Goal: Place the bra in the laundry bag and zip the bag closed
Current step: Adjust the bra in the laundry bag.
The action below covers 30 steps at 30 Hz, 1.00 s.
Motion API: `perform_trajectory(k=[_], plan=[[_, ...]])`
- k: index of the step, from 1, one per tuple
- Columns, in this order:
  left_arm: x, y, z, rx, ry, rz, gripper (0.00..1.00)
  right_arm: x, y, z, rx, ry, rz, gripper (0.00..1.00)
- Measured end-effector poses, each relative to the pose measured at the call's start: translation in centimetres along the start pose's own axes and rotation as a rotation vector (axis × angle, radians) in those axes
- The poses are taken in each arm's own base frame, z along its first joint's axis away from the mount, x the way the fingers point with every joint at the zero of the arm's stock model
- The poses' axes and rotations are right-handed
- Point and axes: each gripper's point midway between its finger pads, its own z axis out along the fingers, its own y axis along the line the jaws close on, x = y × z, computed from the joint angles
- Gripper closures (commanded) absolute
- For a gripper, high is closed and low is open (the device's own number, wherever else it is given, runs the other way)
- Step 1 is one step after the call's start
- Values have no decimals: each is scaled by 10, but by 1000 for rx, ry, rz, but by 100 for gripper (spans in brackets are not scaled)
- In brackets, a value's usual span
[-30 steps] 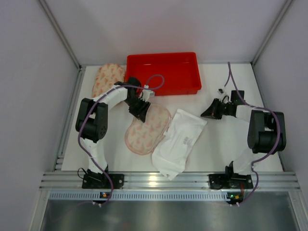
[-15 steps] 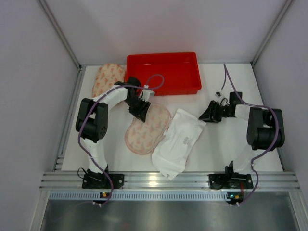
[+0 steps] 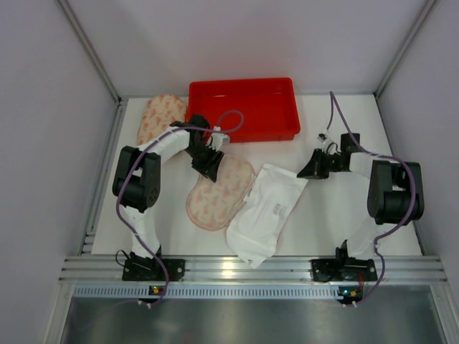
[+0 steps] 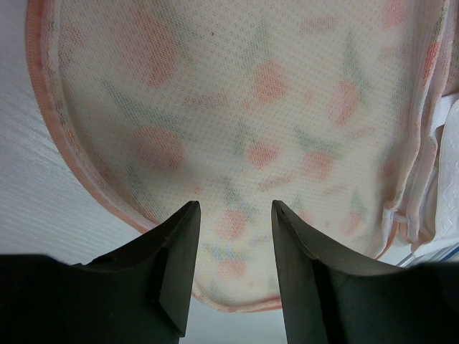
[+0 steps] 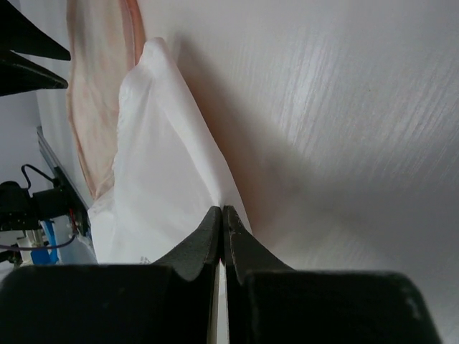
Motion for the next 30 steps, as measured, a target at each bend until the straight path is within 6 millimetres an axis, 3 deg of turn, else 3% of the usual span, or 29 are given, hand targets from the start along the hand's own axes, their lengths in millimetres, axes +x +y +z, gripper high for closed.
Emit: perform_trajectory(k=[5, 11, 15, 22, 26, 30], plan=[[0, 0, 0, -1, 0, -1, 50, 6, 18, 1, -9, 25, -119, 100], [1, 2, -1, -2, -1, -9, 50, 22, 69, 9, -24, 52, -455, 100], [4, 4, 0, -1, 5, -26, 50, 41, 87, 10, -5, 63, -642, 100], [8, 6, 2, 3, 10, -71, 50, 69, 85, 19, 72, 125, -879, 100], [14, 8, 8, 12, 26, -102, 50, 70, 75, 17, 135, 141, -969, 100], [18, 7, 9, 31, 28, -131, 50, 68, 78, 14, 142, 145, -997, 100]])
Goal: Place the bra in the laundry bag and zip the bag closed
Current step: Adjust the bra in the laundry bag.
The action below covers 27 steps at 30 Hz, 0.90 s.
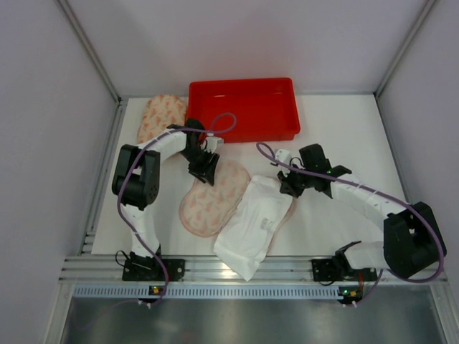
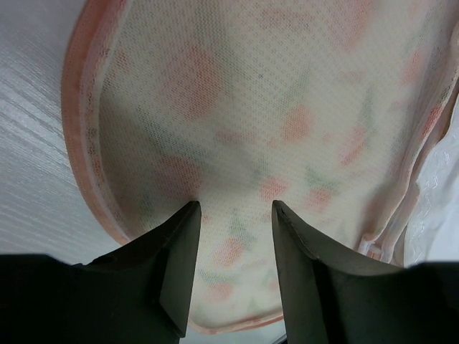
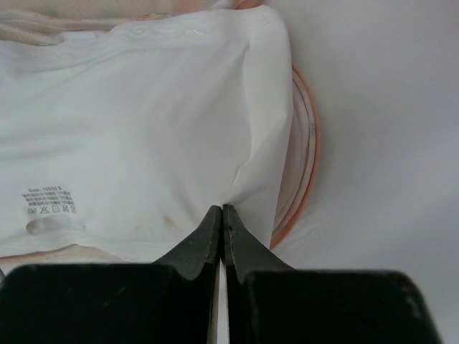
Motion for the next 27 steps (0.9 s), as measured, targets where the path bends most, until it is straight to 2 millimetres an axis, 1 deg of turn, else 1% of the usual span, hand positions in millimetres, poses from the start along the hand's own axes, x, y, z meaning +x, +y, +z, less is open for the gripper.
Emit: perform_trajectory(k=[4, 7, 10, 13, 18, 20, 23, 26, 27], plan=[[0, 0, 0, 3, -3, -9, 50, -17, 5, -5, -25, -16, -14, 100], [0, 0, 0, 3, -3, -9, 50, -25, 20, -4, -67, -19, -43, 100], [-1, 0, 0, 4, -4, -9, 50, -22, 35, -1, -106, 4, -62, 100], [0, 0, 0, 5, -4, -9, 50, -15, 42, 2, -127, 29, -79, 100], [0, 0, 0, 21, -11, -27, 50, 8, 56, 10, -133, 100, -148, 100], [0, 1, -1, 29, -15, -41, 50, 11, 61, 12, -134, 120, -180, 100], [1, 1, -1, 42, -21, -57, 50, 9, 60, 12, -117, 127, -210, 100], [0, 1, -1, 51, -27, -64, 50, -3, 57, 9, -93, 119, -243, 100], [0, 1, -1, 52, -27, -65, 50, -8, 59, 9, -93, 113, -259, 92]])
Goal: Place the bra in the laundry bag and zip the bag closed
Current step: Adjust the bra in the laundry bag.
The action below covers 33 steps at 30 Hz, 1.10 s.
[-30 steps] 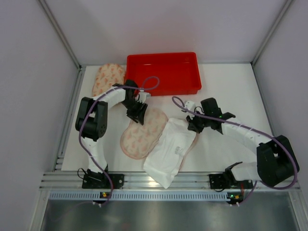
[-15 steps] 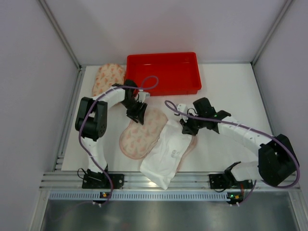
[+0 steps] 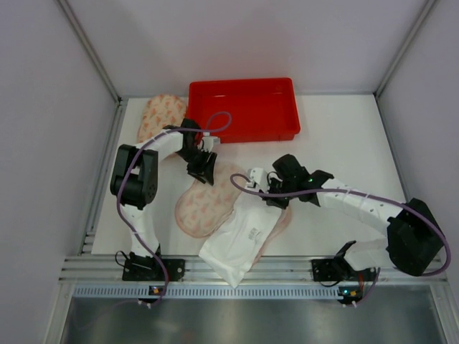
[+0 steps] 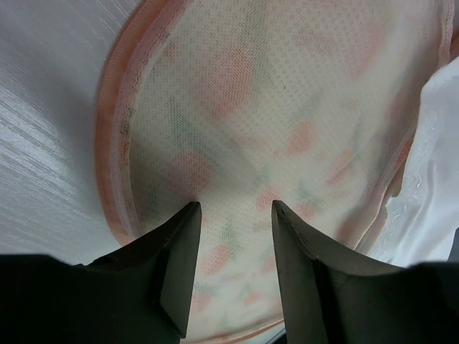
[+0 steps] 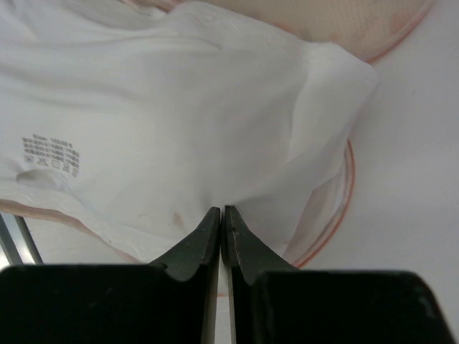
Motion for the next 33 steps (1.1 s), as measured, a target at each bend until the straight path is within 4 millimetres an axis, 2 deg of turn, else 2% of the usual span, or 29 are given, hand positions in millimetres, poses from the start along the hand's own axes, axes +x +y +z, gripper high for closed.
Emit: perform_trajectory(k=[4, 5, 6, 10, 15, 18, 20, 23, 26, 30, 33], plan=[[0, 0, 0, 1, -1, -2, 50, -13, 17, 6, -45, -5, -49, 78], [0, 0, 0, 1, 0, -3, 50, -12, 21, 9, -60, 3, -50, 75], [0, 0, 0, 1, -1, -3, 50, -7, 24, 11, -75, 20, -40, 68], [0, 0, 0, 3, -2, -5, 50, 0, 28, 10, -101, 40, -10, 55], [0, 0, 0, 8, -4, -7, 50, 1, 27, -3, -131, 14, 55, 56], [0, 0, 0, 10, -5, -7, 50, -1, 3, -18, -113, -47, 190, 61], [0, 0, 0, 10, -5, -7, 50, -4, -27, -32, -59, -112, 311, 63], [0, 0, 0, 10, -5, -7, 50, -7, -79, -54, 51, -211, 471, 71], [0, 0, 0, 10, -5, -7, 50, 0, -112, -57, 98, -247, 580, 74], [0, 0, -1, 10, -5, -7, 50, 29, -121, -37, 64, -196, 738, 74], [0, 0, -1, 10, -5, -7, 50, 45, -109, -22, -5, -171, 856, 70]])
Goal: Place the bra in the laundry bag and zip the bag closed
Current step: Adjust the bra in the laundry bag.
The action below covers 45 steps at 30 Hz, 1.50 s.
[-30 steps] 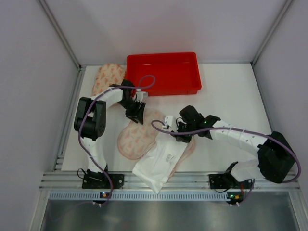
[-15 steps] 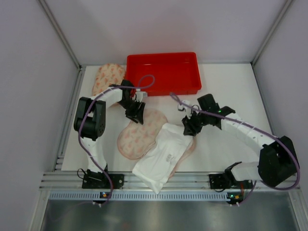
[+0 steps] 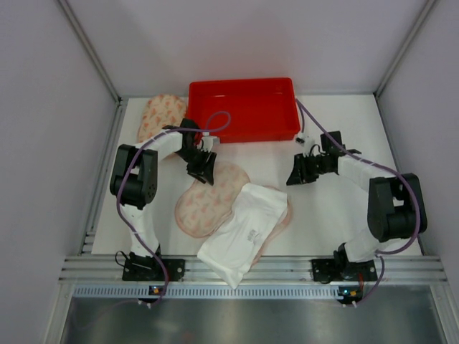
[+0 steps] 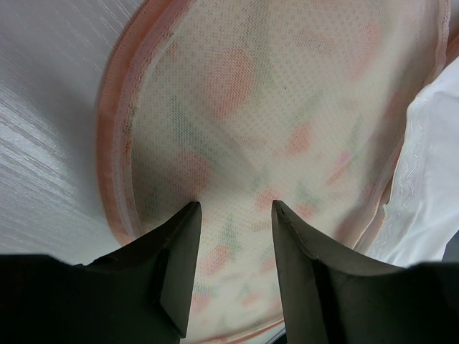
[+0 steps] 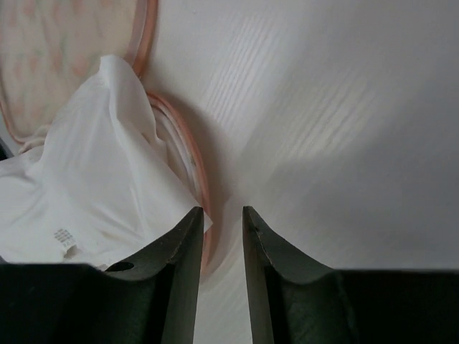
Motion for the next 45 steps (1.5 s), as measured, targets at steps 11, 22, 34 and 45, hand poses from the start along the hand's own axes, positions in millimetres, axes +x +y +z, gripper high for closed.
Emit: perform_trajectory(k=[11, 22, 34, 45], plan=[[0, 1, 0, 0, -1, -3, 50, 21, 34, 17, -219, 28, 245, 53], [0, 1, 0, 3, -2, -6, 50, 36, 25, 30, -199, 83, 241, 68], [0, 2, 0, 3, -1, -7, 50, 20, 38, 8, -209, 25, 142, 100], [0, 2, 0, 7, -2, -11, 50, -9, 42, -36, -75, -203, -51, 100]])
